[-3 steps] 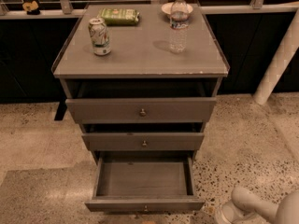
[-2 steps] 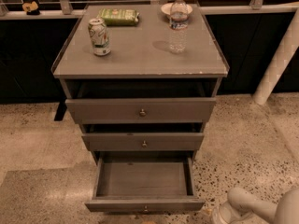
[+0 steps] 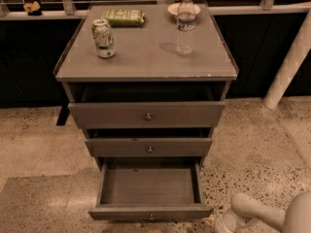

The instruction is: Close bottom drawer

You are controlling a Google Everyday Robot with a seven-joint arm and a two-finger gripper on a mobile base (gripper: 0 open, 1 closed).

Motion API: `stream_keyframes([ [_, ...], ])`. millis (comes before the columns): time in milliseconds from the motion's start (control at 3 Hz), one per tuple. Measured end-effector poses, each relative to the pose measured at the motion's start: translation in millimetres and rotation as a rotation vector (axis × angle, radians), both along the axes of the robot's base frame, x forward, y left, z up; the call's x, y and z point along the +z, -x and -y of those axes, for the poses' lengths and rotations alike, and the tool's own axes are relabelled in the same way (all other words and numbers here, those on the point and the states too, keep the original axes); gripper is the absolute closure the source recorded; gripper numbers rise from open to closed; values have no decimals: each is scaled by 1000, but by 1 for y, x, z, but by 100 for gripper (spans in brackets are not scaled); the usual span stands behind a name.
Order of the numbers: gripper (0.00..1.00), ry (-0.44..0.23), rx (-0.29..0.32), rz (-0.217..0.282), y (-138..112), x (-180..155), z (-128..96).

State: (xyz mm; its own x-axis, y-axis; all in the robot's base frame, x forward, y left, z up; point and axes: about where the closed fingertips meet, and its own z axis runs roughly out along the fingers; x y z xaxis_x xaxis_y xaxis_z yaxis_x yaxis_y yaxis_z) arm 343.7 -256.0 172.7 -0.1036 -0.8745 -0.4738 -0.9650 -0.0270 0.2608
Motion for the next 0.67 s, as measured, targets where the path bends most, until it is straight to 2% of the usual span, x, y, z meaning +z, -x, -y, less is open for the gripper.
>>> stream_keyframes([
  [333,0,-83,30,-63,-8,-13,-12],
  [667,0,-177,13,-204,-8,-31,-28],
])
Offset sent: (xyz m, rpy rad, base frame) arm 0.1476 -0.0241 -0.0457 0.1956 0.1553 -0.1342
